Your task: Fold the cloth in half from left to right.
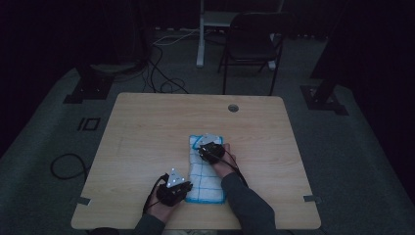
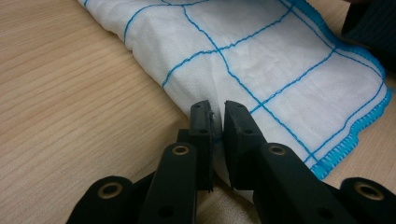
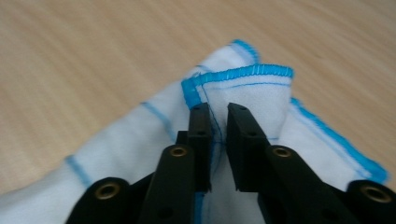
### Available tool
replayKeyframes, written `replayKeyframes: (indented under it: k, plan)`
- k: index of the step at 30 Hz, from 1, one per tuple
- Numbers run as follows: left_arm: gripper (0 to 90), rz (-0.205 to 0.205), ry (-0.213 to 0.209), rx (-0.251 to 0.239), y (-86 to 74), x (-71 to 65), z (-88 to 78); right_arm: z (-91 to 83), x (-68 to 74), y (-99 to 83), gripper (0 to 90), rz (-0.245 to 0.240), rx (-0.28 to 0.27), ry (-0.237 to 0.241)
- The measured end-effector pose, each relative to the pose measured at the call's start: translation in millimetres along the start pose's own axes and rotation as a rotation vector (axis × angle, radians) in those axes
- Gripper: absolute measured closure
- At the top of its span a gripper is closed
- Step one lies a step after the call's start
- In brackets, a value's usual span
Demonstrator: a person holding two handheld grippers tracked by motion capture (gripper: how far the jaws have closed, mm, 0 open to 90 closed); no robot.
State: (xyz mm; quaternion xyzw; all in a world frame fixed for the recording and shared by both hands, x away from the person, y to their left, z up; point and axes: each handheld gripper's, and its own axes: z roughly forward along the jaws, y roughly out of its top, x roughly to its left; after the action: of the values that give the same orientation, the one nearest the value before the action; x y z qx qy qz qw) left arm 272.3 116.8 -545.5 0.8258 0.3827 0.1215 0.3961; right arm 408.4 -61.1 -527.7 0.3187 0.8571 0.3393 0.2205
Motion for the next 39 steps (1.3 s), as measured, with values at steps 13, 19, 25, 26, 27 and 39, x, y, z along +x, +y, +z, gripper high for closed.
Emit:
replayKeyframes:
  k: [13,19,25,26,27,39]
  plan:
    - [81.8,-0.013,0.012,-0.003,-0.6,-1.4,-0.3,-13.5,-57.9,-17.7,73.8,0.17,-0.006,-0.067]
    - [73.5,-0.053,-0.008,-0.015,-0.5,3.9,-1.7,-19.5,-78.3,-31.2,72.2,0.21,0.019,-0.107]
    - [71.1,-0.065,0.017,-0.052,14.6,14.0,-5.3,-24.2,-85.5,-39.3,71.4,0.23,0.023,-0.115]
    - [71.0,-0.065,0.022,-0.062,18.7,16.2,-5.2,-24.3,-85.4,-39.3,70.8,0.23,0.02,-0.114]
    - [70.5,-0.063,0.029,-0.068,22.9,18.5,-5.0,-24.2,-85.1,-39.1,70.2,0.231,0.017,-0.111]
    - [65.7,-0.103,0.028,-0.094,61.3,54.1,13.7,-20.2,-76.4,-30.6,64.6,0.21,0.0,-0.085]
